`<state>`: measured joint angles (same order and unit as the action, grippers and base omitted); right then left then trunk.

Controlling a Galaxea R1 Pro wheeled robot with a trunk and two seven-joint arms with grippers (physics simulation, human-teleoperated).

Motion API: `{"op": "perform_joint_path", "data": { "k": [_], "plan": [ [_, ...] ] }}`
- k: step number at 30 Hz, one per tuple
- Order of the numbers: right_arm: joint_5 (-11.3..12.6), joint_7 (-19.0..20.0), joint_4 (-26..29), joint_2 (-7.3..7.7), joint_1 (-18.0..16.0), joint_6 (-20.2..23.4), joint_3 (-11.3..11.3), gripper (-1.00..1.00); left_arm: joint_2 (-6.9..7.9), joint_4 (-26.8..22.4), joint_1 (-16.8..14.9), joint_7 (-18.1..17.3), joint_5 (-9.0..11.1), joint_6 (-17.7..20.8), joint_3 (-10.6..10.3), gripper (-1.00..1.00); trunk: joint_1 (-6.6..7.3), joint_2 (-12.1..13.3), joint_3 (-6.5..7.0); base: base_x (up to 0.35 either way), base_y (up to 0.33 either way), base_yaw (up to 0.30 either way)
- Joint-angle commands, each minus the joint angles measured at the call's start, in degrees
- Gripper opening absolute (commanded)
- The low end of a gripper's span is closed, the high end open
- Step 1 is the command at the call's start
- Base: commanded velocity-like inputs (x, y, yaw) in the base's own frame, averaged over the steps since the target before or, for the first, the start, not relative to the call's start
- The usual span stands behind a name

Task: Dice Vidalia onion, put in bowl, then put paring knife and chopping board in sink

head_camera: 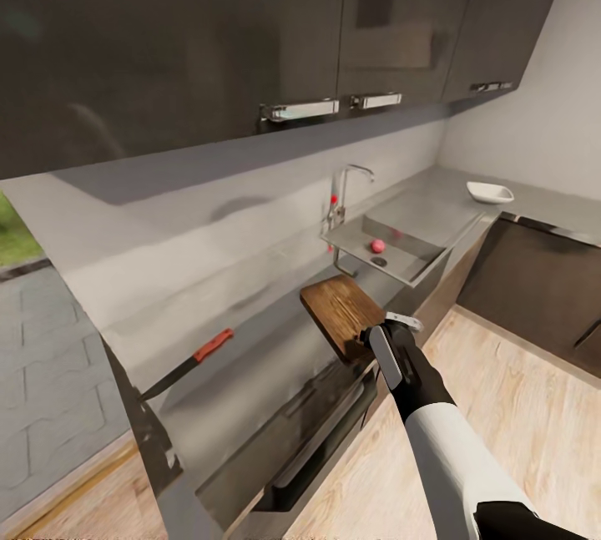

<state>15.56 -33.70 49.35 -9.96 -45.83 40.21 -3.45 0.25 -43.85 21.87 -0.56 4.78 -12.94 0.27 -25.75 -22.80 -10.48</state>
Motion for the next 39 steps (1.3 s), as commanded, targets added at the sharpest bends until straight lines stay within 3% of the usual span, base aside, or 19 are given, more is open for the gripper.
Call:
{"op": "perform_joint_path", "data": {
  "k": [1, 39],
  "plan": [
    [0.57, -0.49, 0.06, -0.04, -0.04, 0.05, -0.08, 1.00, 0.02, -0.07, 0.01, -0.06, 0.50, -0.06, -0.07, 1.00, -0.03, -0.12, -0.20, 0.000, 0.000, 0.000],
    [0.70, -0.25, 0.05, -0.04, -0.04, 0.21, 0.06, 1.00, 0.02, 0.00, 0.01, -0.06, 0.50, -0.06, -0.07, 1.00, -0.03, -0.12, -3.21, 0.013, 0.000, 0.000]
  ]
}}
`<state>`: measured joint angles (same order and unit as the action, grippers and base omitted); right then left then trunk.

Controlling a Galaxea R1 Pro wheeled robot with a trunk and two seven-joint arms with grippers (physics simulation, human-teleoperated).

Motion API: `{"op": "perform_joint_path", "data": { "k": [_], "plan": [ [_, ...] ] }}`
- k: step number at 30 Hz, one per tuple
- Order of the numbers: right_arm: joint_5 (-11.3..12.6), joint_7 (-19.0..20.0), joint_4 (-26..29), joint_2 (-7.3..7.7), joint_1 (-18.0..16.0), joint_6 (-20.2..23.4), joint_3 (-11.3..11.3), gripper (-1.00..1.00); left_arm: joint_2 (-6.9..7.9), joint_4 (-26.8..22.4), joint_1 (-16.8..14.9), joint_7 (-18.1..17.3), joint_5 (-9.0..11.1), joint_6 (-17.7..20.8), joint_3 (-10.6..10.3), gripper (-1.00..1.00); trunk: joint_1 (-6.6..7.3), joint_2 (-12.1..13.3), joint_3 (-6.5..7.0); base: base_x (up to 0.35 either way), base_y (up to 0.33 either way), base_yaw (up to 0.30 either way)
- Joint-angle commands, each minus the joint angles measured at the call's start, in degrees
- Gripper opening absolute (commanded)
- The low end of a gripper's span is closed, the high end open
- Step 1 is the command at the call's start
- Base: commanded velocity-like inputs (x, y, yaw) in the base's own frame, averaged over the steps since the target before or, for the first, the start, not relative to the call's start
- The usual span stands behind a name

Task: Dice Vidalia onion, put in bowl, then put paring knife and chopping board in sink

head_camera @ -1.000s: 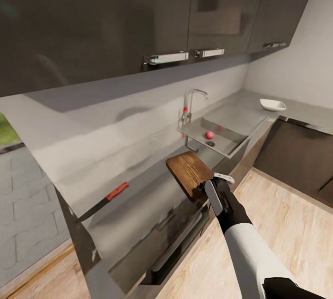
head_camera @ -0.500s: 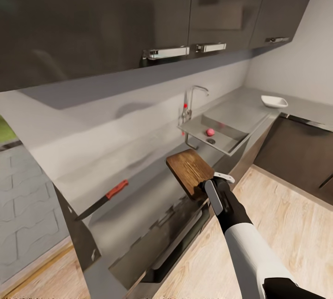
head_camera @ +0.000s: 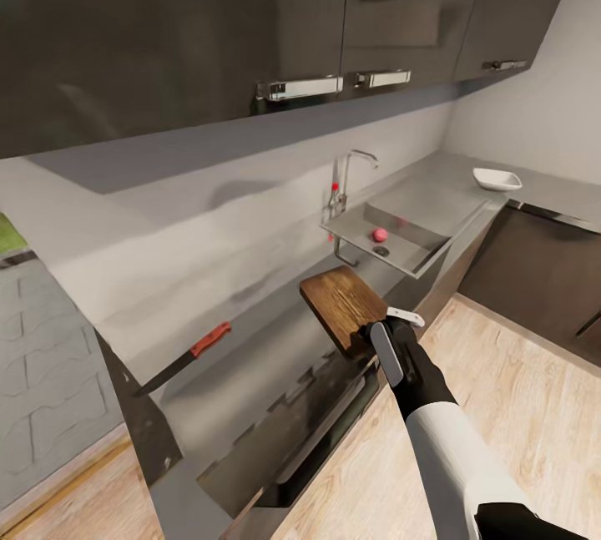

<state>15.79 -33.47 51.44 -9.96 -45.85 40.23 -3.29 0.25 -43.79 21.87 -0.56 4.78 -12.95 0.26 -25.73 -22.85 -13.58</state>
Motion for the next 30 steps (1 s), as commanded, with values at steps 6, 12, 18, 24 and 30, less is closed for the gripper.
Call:
{"op": "perform_joint_path", "data": {
  "k": [6, 12, 18, 24, 30],
  "plan": [
    [0.47, -0.46, -2.41, -0.04, -0.03, 0.14, -0.05, 1.00, 0.02, -0.07, 0.00, -0.06, 0.50, -0.06, -0.07, 1.00, -0.06, -0.07, -0.12, 0.000, 0.000, 0.000],
    [0.47, -0.56, -2.57, -0.04, -0.03, 0.17, -0.11, 1.00, 0.02, -0.07, 0.01, -0.06, 0.50, -0.06, -0.07, 1.00, -0.06, -0.07, -0.12, 0.000, 0.000, 0.000],
    [0.46, -0.62, -2.58, -0.04, -0.03, 0.13, -0.13, 1.00, 0.02, -0.07, 0.01, -0.06, 0.50, -0.06, -0.07, 1.00, -0.06, -0.07, -0.12, 0.000, 0.000, 0.000],
    [0.47, -0.63, -2.58, -0.04, -0.03, 0.18, -0.15, -1.00, 0.02, 0.10, 0.01, -0.06, 0.50, -0.06, -0.05, 1.00, -0.06, -0.07, -0.12, 0.000, 0.000, 0.000],
    [0.47, -0.73, -2.52, -0.04, -0.03, 0.33, -0.13, -1.00, 0.02, 0.35, 0.01, -0.02, 0.50, -0.06, 0.00, 1.00, -0.06, -0.07, -0.12, 0.000, 0.000, 0.000]
  ]
}}
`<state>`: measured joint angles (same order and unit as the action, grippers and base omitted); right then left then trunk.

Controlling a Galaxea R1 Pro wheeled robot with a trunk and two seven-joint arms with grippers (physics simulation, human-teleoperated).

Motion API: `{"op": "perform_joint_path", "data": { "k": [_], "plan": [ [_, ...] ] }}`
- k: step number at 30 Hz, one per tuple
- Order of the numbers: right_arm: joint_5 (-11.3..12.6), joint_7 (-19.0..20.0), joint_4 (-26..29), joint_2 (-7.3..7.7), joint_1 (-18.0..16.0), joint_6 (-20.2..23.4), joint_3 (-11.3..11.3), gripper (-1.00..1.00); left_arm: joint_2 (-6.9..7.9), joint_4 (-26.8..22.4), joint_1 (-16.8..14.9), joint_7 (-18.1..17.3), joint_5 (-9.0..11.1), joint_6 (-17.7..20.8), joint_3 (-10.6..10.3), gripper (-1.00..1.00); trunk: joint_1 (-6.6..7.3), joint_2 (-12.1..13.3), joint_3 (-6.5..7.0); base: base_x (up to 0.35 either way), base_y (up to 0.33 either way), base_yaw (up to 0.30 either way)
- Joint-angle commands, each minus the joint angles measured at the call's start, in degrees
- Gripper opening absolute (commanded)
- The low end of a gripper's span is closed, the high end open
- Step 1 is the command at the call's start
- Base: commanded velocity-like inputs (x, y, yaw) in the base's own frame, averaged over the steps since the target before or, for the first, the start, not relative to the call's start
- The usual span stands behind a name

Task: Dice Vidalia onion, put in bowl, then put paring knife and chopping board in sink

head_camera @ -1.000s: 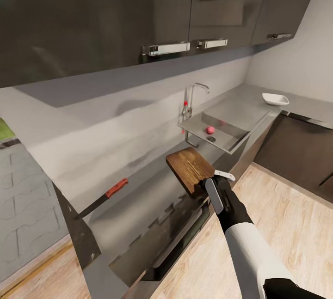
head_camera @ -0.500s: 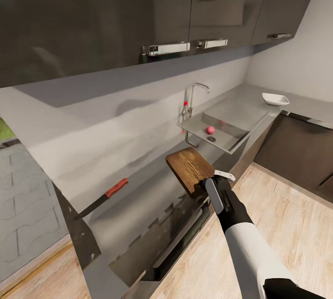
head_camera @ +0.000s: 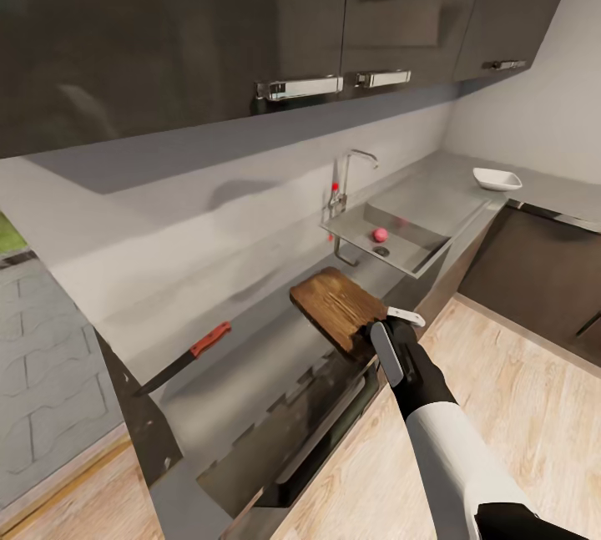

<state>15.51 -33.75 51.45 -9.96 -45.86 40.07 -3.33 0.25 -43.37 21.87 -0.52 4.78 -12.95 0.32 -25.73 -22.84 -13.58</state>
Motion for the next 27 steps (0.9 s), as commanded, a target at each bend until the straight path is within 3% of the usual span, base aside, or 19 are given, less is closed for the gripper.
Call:
{"op": "perform_joint_path", "data": {
  "k": [1, 11, 27],
  "plan": [
    [0.78, -0.46, -2.51, -0.04, -0.02, 0.47, -0.10, -1.00, 0.02, -0.08, 0.01, -0.07, 0.50, -0.06, -0.06, 1.00, -0.05, -0.08, -0.11, 0.000, 0.000, 0.000],
    [0.83, -0.70, -1.92, -0.04, -0.02, 0.53, -0.21, -1.00, 0.02, 1.57, -0.21, -0.06, 0.50, -0.14, -0.06, 1.00, -0.05, -0.08, -0.07, 0.000, 0.000, 0.000],
    [0.97, -0.65, -1.88, -0.04, -0.02, 0.53, -0.18, -1.00, -0.33, 2.08, -0.25, -0.09, 0.50, -0.15, -0.06, 1.00, -0.05, -0.08, 1.29, 0.000, 0.000, 0.000]
  ]
}}
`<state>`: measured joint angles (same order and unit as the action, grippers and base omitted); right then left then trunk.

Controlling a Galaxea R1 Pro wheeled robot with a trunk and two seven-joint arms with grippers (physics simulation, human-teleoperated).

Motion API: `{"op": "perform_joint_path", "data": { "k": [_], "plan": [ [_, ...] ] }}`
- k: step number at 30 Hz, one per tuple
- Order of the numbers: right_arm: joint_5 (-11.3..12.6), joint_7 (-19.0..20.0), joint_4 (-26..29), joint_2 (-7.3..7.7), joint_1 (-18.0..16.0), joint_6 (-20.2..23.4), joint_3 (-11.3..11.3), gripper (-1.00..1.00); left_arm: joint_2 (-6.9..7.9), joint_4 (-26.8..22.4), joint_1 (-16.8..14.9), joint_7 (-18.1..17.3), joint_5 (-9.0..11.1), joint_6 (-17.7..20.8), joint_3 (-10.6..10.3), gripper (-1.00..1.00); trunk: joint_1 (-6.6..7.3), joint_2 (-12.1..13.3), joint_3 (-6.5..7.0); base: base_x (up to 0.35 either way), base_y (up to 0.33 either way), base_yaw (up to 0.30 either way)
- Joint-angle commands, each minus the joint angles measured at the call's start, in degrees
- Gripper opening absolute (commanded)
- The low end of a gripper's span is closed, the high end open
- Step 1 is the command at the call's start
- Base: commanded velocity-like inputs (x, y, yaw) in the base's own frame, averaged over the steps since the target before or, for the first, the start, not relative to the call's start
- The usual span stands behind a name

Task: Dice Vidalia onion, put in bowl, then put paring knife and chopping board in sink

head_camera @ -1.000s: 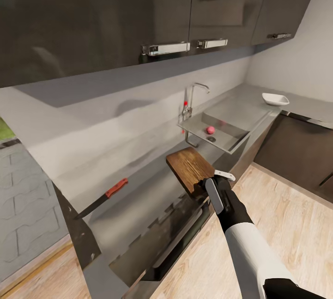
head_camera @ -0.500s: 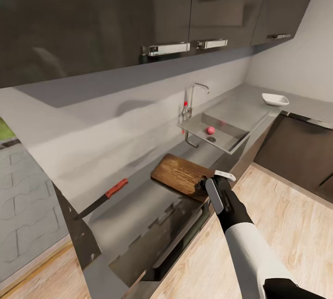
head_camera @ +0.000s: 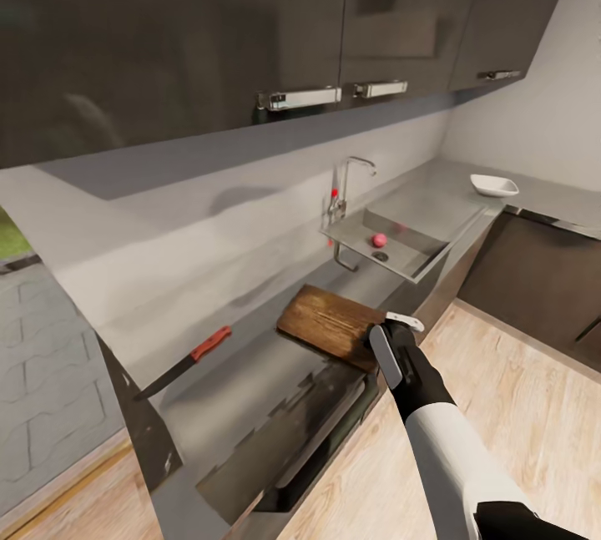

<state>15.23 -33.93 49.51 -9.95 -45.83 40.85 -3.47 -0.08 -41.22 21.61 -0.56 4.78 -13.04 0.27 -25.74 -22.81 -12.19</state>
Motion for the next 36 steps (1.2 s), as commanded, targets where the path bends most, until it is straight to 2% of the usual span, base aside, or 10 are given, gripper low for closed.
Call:
{"op": "perform_joint_path", "data": {
  "k": [1, 10, 36],
  "plan": [
    [1.25, -0.48, 0.06, -0.05, -0.04, -0.25, -0.05, -1.00, -0.04, -0.03, 0.01, -0.03, 0.49, -0.06, -0.01, 1.00, -0.04, -0.11, -0.01, 0.000, -0.027, 0.000],
    [1.35, -0.45, 0.12, -0.05, -0.04, -0.25, -0.05, -1.00, -0.10, 0.26, 0.01, -0.01, 0.49, -0.06, -0.01, 1.00, -0.04, -0.11, 0.75, -0.058, -0.233, 0.092],
    [1.47, -0.44, 0.11, -0.05, -0.04, -0.25, 0.04, -1.00, -0.62, 0.77, 0.01, -0.06, 0.41, -0.06, -0.01, 1.00, -0.04, -0.11, 2.30, -0.005, -0.282, 0.235]
  ]
}}
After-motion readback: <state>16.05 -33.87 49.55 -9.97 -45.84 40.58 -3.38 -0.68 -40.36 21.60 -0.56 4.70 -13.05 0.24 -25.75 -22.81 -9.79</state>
